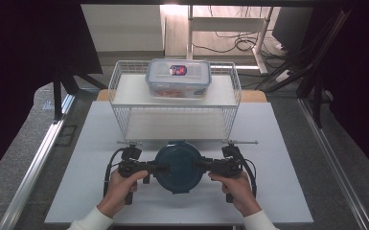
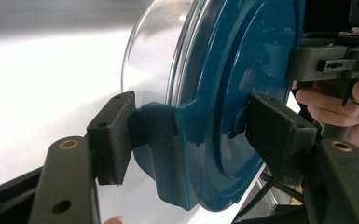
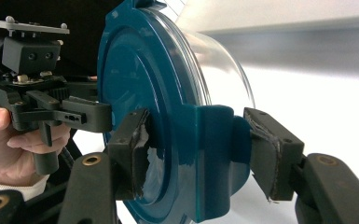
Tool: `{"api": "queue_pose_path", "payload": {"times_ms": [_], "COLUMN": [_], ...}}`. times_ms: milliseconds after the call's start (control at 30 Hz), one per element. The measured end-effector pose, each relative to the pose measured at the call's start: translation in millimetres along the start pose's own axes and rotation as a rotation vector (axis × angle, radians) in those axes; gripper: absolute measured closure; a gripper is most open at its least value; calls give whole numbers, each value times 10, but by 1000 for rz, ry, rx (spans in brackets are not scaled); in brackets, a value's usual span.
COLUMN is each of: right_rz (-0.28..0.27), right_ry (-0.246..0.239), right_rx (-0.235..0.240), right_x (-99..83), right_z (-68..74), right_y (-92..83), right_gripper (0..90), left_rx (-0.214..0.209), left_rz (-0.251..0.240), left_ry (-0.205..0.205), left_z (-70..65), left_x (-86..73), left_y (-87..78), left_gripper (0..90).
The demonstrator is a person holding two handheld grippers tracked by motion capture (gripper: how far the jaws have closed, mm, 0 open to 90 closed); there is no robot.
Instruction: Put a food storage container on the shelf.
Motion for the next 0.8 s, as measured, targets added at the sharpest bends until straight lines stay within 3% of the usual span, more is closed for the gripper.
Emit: {"api": "queue_pose_path", "payload": {"times_ms": [467, 667, 800], "right_rz": [-29, -63, -83], "right_ry": [-51, -71, -80], "right_rx": [9, 18, 23], "right_x": [318, 550, 686], "right_z": [179, 326, 406], "right_y": [-60, -139, -171], "right_gripper": [430, 430, 430], "left_rx": [13, 37, 39], "left_rz": [-38, -44, -59], "left_ry": [37, 91, 101], "left_z": [-144, -296, -349], "left_x": [275, 524, 636], "left_y": [-218, -408, -494], "left_gripper": [345, 345, 345]}}
Point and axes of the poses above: each handheld gripper's, and its own axes: y roughly forward along the jaws, x roughly out of its top, z roughly to its left, the point moved 10 cm from there along y, roughly forward along the jaws, and after that the axes turned 4 degrees about -y, right-handed, at the moved point
